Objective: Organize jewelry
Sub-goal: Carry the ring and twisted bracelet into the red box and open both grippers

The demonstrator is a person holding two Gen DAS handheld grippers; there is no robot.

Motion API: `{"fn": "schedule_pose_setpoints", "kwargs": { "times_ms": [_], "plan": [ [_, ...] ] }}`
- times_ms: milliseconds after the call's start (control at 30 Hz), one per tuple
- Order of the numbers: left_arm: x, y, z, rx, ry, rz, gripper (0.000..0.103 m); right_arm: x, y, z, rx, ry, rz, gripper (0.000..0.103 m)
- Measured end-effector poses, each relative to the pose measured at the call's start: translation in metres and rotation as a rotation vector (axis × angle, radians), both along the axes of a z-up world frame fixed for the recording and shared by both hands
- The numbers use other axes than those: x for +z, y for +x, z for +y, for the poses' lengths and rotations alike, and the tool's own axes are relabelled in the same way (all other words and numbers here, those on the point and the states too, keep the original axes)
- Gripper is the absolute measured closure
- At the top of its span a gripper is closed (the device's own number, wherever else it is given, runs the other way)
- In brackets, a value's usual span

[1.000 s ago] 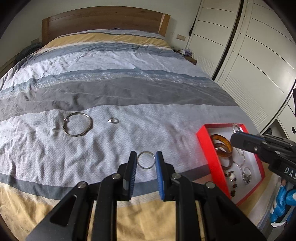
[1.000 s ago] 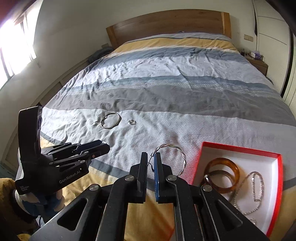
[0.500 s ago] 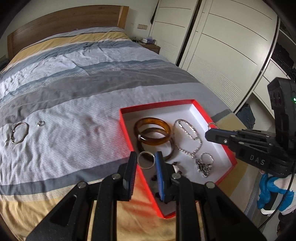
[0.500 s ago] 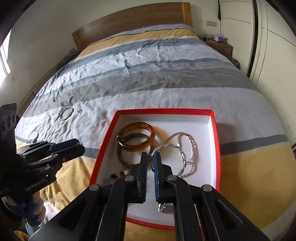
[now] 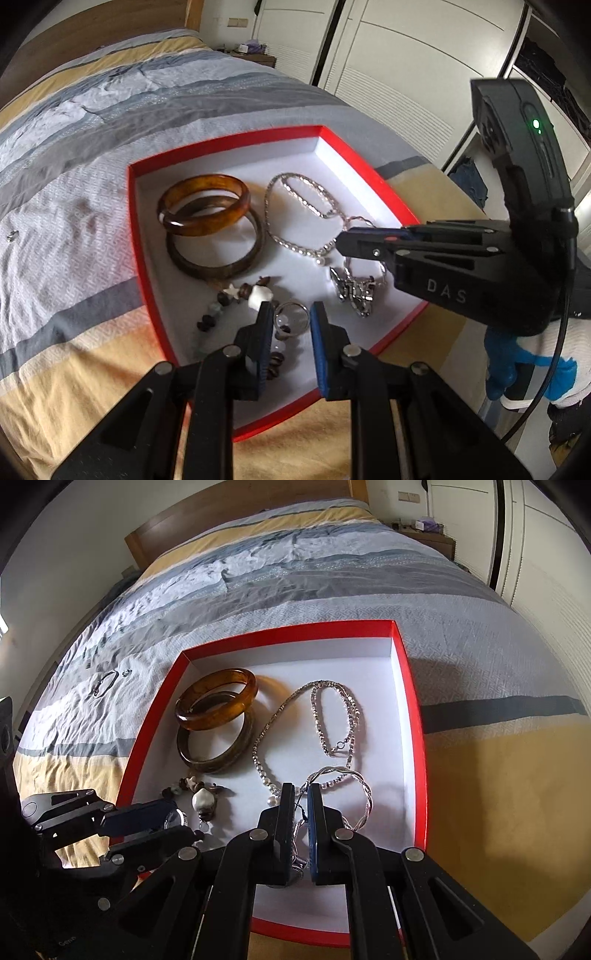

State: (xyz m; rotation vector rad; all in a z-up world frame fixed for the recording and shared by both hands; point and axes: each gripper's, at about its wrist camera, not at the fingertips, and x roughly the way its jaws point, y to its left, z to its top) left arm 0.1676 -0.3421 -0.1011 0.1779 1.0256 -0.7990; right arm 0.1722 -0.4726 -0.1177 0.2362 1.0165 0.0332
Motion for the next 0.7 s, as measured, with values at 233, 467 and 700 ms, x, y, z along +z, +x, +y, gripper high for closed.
{"fn": "schedule_pose_setpoints", "kwargs": {
  "times_ms": [233,467,700],
  "plan": [
    [-0.013,-0.001,-0.007,-0.016,0.021,0.025,0.084,-0.008,-0.001,-0.002,0.009,0.007,0.01,0.096],
    [-0.016,0.0,-0.007,-0.031,0.014,0.046,0.083,-0.01,0.004,-0.001,0.018,0.011,0.019,0.096],
    [-0.013,0.0,-0.004,-0.036,-0.001,0.057,0.083,-0.01,0.001,0.0,0.019,0.022,0.026,0.093]
  ]
}}
